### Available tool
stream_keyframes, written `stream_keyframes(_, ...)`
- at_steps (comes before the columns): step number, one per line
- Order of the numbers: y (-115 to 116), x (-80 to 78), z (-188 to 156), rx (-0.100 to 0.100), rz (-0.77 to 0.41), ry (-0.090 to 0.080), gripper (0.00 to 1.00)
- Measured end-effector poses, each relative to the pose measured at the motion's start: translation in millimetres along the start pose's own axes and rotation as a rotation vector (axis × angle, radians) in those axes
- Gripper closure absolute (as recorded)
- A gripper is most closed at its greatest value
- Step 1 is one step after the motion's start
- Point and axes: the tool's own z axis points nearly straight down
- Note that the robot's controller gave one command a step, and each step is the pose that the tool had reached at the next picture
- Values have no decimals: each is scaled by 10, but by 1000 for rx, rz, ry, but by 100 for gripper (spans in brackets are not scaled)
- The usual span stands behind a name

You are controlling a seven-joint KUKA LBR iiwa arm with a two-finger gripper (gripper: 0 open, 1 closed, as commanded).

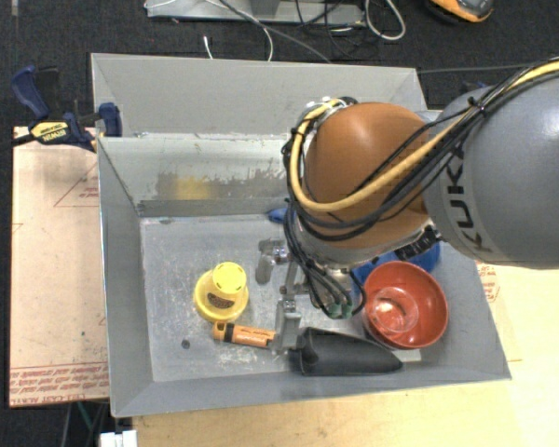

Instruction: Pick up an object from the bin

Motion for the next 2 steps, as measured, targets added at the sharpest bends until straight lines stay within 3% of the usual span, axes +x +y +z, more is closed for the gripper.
stream_keyframes(1, -12, -17, -43, -2, 6, -8, 0)
stream_keyframes(2, -567, -92, 1270, -3, -17, -11, 0)
